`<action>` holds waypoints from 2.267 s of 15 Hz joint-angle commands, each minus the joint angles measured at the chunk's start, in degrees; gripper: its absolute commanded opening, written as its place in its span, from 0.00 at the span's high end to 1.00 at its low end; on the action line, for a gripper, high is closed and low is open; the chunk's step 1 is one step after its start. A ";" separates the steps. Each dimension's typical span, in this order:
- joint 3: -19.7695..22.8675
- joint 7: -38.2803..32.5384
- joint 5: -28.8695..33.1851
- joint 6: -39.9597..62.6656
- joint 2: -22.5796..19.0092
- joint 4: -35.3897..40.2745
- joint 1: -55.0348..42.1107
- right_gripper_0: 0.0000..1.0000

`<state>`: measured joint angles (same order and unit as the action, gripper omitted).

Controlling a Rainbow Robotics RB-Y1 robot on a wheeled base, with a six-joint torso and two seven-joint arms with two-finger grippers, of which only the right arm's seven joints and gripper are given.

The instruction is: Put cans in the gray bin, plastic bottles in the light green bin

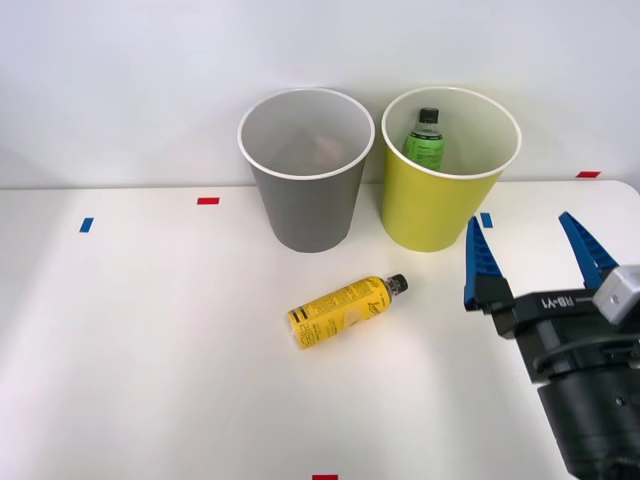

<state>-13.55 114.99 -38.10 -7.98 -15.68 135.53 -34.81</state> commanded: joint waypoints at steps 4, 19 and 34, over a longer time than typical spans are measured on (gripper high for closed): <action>-6.32 -0.21 2.95 -15.66 -3.21 -4.05 -7.64 0.00; -9.48 -3.28 15.60 -37.28 -2.42 -31.03 -8.79 0.00; 1.86 -37.82 42.67 -42.55 3.03 -39.73 -9.84 0.00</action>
<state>-13.49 79.90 2.20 -49.65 -13.45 95.89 -43.12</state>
